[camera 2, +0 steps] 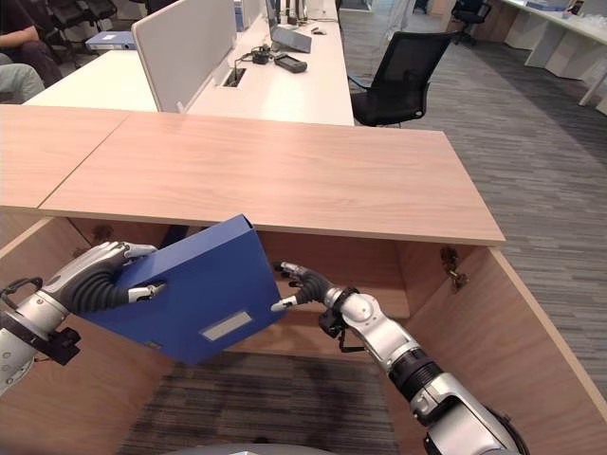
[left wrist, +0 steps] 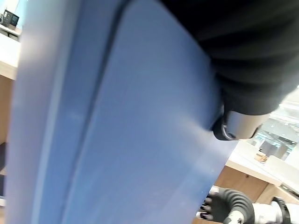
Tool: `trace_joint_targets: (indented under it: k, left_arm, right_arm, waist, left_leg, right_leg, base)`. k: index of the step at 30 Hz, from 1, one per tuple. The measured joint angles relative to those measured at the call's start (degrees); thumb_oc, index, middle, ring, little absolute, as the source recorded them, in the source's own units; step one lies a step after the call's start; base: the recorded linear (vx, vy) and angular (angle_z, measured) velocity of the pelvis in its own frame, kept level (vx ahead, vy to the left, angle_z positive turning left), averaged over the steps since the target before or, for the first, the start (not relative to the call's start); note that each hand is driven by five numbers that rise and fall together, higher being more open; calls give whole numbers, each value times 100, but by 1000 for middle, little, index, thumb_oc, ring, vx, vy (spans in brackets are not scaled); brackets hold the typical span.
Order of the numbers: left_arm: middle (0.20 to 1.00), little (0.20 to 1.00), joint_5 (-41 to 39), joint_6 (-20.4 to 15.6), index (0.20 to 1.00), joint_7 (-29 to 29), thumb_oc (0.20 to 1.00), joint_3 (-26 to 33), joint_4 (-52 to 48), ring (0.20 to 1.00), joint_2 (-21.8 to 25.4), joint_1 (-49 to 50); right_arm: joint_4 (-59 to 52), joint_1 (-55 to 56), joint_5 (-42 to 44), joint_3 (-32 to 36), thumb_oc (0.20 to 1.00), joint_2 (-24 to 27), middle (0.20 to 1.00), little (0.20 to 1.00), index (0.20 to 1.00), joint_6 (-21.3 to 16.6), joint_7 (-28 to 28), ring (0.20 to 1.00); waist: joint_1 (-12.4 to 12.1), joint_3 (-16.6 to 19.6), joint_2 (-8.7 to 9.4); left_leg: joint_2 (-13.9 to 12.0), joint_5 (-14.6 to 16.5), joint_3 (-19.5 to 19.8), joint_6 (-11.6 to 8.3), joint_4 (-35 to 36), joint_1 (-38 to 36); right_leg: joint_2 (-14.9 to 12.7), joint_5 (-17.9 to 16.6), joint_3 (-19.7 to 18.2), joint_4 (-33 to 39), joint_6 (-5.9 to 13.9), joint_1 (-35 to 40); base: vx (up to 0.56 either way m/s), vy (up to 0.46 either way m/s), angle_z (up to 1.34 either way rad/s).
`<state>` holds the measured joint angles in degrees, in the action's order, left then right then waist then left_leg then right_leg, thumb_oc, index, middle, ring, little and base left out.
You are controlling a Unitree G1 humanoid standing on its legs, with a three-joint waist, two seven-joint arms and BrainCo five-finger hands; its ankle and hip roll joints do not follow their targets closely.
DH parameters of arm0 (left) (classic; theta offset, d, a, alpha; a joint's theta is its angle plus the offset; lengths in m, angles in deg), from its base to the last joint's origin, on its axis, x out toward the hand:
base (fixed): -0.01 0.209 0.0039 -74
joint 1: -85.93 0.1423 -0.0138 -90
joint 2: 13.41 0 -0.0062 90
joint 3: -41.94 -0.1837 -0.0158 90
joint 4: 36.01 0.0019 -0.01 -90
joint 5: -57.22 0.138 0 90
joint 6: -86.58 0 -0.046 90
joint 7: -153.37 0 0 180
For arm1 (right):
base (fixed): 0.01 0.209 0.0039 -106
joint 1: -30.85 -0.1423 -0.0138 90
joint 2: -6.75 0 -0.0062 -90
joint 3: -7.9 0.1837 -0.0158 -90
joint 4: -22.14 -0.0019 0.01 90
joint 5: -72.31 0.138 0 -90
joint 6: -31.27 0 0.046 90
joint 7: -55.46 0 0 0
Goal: Put the empty folder in the office cabinet
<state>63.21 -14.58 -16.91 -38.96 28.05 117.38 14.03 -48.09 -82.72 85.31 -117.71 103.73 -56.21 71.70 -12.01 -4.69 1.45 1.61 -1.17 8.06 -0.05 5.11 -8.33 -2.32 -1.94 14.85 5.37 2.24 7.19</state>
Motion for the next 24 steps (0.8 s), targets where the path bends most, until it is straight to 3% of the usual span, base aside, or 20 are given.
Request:
trace_joint_targets:
  k: [8,19,20,21,24]
  left_arm:
    - [200,200,-12,55,200,44,200,-239,-61,200,1,-288]
    - [200,200,-113,250,200,125,200,-771,29,200,0,-768]
    - [200,200,-123,250,200,125,200,-824,64,200,-1,-802]
    - [200,200,-153,263,200,124,200,-944,143,200,-43,-868]
    - [200,200,-189,363,200,228,200,-1077,302,200,-48,-913]
  right_arm:
    - [57,-82,11,-251,1000,-155,1000,1000,1000,21,-24,1000]
    - [461,-129,794,-291,1000,-241,1000,1000,1000,10,-95,1000]
    - [504,-124,864,-300,827,-258,827,827,827,11,-95,827]
    - [592,-36,1128,-298,200,-298,200,200,200,16,-107,200]
    - [596,315,1572,-390,200,-397,200,200,200,15,-153,200]
  waist:
    - [-108,12,18]
    - [-117,20,30]
    - [-115,20,31]
    - [-110,22,36]
    - [-110,53,73]
  left_leg:
    - [1,-3,5,-4,-1,-1]
    - [0,-14,7,-19,-1,-4]
    - [0,-14,6,-19,-1,-3]
    - [0,-15,5,-19,-1,-5]
    - [1,-14,6,-20,-1,-11]
  right_leg:
    - [0,-3,3,0,-4,2]
    - [0,-6,7,0,-7,9]
    - [1,-7,7,0,-9,7]
    - [0,-17,6,1,-23,2]
    - [0,-17,11,1,-26,11]
  base:
    - [0,0,0]
    - [0,0,0]
    - [0,0,0]
    - [0,0,0]
    - [0,0,0]
